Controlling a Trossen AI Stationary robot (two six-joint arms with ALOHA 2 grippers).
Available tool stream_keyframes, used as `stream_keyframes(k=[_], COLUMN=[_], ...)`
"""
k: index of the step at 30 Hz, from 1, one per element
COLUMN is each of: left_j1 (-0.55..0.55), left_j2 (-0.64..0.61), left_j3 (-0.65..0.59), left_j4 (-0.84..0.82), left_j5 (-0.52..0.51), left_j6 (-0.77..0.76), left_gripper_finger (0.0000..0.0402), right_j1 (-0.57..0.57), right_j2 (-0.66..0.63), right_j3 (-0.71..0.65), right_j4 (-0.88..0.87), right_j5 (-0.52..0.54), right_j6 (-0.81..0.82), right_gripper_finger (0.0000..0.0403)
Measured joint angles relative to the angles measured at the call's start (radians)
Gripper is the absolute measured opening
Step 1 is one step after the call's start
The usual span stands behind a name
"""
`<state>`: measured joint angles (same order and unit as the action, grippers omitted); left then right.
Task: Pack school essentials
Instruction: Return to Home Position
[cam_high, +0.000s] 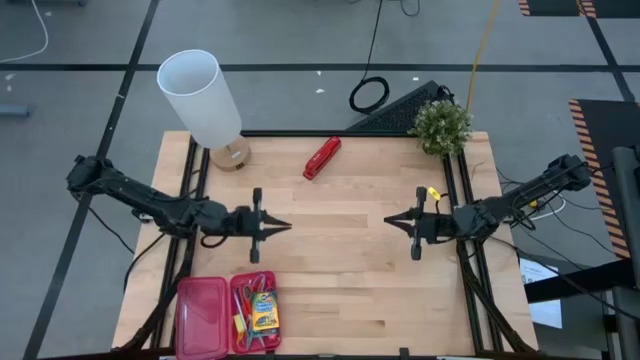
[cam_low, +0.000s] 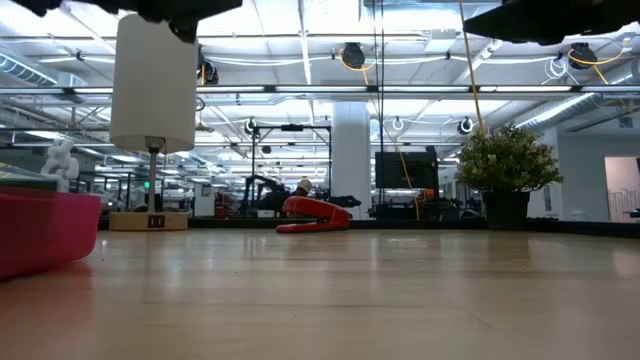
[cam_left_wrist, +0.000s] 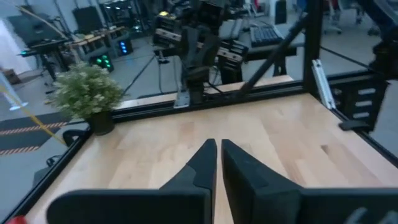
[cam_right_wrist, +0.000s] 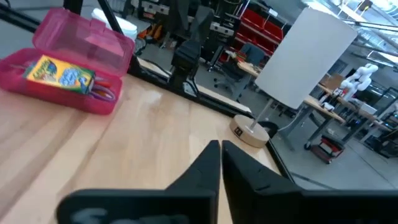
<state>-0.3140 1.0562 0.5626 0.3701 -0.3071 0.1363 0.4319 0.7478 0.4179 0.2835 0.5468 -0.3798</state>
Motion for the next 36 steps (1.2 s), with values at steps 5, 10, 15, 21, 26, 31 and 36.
stream_keyframes(k=[5,10,15,21,26,31,36], left_j1=[0.035,0.058,0.096,0.105,0.12,0.125,0.123], left_j2=[-0.028,-0.029,-0.031,-0.031,-0.03,-0.03,-0.03], left_j3=[-0.074,-0.126,-0.141,-0.144,-0.196,-0.336,-0.475], left_j4=[0.067,0.131,0.09,0.02,0.091,0.34,0.559], left_j5=[0.032,0.041,-0.077,-0.15,-0.105,-0.034,-0.001], left_j6=[-0.008,-0.01,-0.022,-0.074,-0.067,-0.061,-0.063], left_gripper_finger=[0.0009,0.0003,0.0019,0.0027,0.0006,0.0005,0.0003], right_j1=[-0.001,-0.007,-0.007,-0.008,-0.025,-0.043,-0.046], right_j2=[-0.078,-0.124,-0.125,-0.137,-0.153,-0.175,-0.189], right_j3=[0.0,0.0,-0.001,-0.071,-0.173,-0.233,-0.271], right_j4=[-0.072,-0.106,-0.144,-0.04,0.096,0.109,0.114], right_j5=[-0.004,-0.088,-0.106,-0.182,-0.19,-0.243,-0.244], right_j6=[-0.006,0.003,0.011,-0.003,0.004,0.069,0.112], right_gripper_finger=[0.0009,0.0002,0.0001,0.0001,0.0001,0.0,0.0])
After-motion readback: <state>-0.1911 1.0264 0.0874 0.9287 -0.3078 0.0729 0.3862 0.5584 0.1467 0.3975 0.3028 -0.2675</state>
